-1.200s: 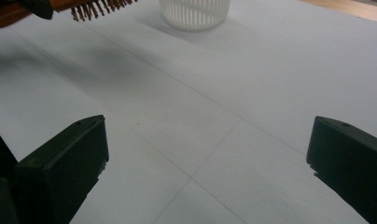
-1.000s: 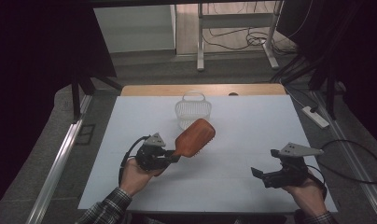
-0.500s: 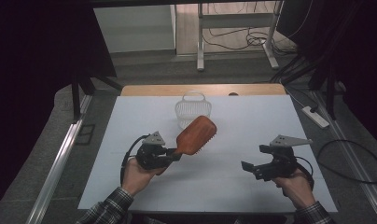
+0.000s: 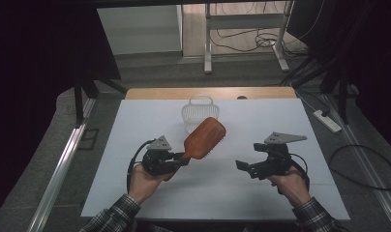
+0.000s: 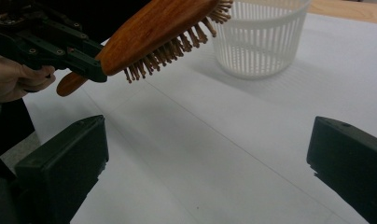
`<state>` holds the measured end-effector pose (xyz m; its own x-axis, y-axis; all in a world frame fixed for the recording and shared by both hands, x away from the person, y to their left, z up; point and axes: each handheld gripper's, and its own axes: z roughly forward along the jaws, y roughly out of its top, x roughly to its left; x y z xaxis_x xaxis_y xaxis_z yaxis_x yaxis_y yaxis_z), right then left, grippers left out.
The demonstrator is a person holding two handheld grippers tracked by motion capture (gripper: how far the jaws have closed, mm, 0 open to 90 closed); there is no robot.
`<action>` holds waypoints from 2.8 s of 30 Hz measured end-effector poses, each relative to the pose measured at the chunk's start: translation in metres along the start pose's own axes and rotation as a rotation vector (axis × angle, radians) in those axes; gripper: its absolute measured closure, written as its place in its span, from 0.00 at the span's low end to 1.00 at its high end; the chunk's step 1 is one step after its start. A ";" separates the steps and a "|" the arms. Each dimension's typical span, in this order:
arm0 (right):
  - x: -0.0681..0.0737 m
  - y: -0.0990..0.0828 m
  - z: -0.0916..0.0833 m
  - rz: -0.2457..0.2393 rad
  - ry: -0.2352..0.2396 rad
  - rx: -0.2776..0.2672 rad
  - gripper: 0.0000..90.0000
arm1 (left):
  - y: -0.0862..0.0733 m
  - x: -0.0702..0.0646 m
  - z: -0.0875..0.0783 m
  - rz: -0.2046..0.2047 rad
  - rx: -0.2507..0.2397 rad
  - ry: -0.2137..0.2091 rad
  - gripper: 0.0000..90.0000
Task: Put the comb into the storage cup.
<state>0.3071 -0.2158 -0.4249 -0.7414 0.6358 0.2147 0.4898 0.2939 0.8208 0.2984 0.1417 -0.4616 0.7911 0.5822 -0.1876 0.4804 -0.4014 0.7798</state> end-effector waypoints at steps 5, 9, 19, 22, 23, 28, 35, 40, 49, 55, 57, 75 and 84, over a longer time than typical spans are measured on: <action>0.001 0.007 0.011 0.018 0.025 0.001 0.00 | 0.000 0.000 -0.001 -0.002 -0.014 -0.006 0.79; 0.001 0.013 0.020 0.040 0.047 -0.004 0.00 | 0.000 -0.001 -0.002 -0.004 -0.026 -0.007 0.79; 0.005 0.027 0.042 0.061 0.081 0.014 0.00 | 0.000 -0.004 -0.002 0.003 -0.042 -0.020 0.79; 0.006 0.031 0.048 0.088 0.087 0.023 0.00 | 0.000 -0.004 -0.003 0.007 -0.040 -0.020 0.79; 0.007 0.033 0.049 0.092 0.087 0.027 0.00 | 0.000 -0.005 -0.002 0.008 -0.041 -0.018 0.79; 0.009 0.039 0.057 0.117 0.116 0.023 0.00 | 0.000 -0.005 -0.003 0.010 -0.049 -0.021 0.79; 0.012 0.046 0.069 0.141 0.139 0.027 0.00 | 0.000 -0.006 -0.004 0.011 -0.060 -0.028 0.79; 0.012 0.050 0.076 0.162 0.154 0.023 0.00 | 0.000 -0.007 -0.004 0.011 -0.069 -0.030 0.79; 0.015 0.054 0.087 0.187 0.175 0.024 0.00 | 0.000 -0.007 -0.004 0.011 -0.076 -0.028 0.79; 0.015 0.056 0.094 0.205 0.191 0.031 0.00 | 0.000 -0.008 -0.004 0.014 -0.074 -0.030 0.79; 0.016 0.057 0.096 0.206 0.196 0.033 0.00 | 0.000 -0.008 -0.003 0.015 -0.076 -0.027 0.79; 0.011 0.054 0.098 0.286 0.245 0.003 0.26 | 0.000 -0.007 -0.002 0.013 -0.076 -0.028 0.79; 0.006 0.049 0.100 0.362 0.293 0.016 0.37 | -0.002 -0.007 0.003 0.019 -0.051 -0.024 0.79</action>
<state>0.3724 -0.1267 -0.4364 -0.6189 0.4714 0.6283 0.7462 0.1031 0.6577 0.2935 0.1364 -0.4633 0.8090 0.5573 -0.1868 0.4461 -0.3753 0.8124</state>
